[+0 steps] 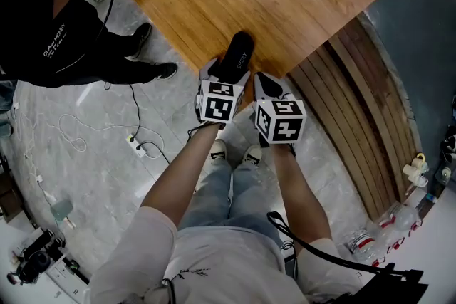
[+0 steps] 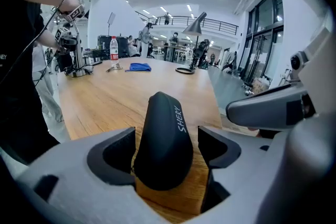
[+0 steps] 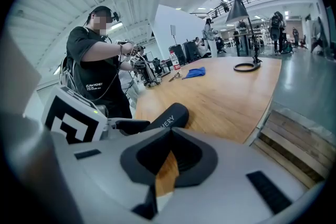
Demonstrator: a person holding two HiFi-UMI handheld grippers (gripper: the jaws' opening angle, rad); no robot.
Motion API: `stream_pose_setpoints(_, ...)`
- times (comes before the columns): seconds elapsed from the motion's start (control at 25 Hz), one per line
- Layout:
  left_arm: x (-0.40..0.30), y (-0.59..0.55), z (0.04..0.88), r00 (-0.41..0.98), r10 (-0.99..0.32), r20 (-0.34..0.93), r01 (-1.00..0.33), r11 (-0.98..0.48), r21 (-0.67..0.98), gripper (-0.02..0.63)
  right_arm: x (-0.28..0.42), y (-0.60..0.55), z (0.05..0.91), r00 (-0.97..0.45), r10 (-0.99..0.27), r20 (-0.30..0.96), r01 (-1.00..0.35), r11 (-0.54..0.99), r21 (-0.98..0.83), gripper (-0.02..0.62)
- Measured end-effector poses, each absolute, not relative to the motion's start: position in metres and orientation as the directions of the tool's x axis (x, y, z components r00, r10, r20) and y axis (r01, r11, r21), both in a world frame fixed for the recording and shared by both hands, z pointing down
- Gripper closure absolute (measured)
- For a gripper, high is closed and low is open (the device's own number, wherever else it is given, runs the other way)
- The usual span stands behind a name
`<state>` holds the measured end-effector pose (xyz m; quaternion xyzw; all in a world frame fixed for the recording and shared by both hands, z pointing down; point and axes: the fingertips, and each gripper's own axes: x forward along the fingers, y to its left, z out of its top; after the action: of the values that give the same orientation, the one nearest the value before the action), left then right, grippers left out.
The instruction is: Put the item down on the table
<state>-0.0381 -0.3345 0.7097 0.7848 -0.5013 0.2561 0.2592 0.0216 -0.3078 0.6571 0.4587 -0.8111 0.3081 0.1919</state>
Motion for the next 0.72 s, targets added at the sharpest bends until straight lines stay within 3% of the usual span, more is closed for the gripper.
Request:
stream_pose_setpoints(0.4,-0.04,-0.305,0.671,0.374,-0.684,0.626,-0.918,-0.37,0.144,0.249,0.024,-0.291,0.634,-0.502,-0.641,0.58,-0.865,0.387,-0.321,0.589)
stream_pose_setpoints(0.72,-0.048,-0.246,0.618,0.326,-0.736,0.594,-0.937,-0.335,0.1,0.543,0.029,-0.239,0.578,-0.509,-0.647,0.567,-0.857,0.44,-0.267,0.589)
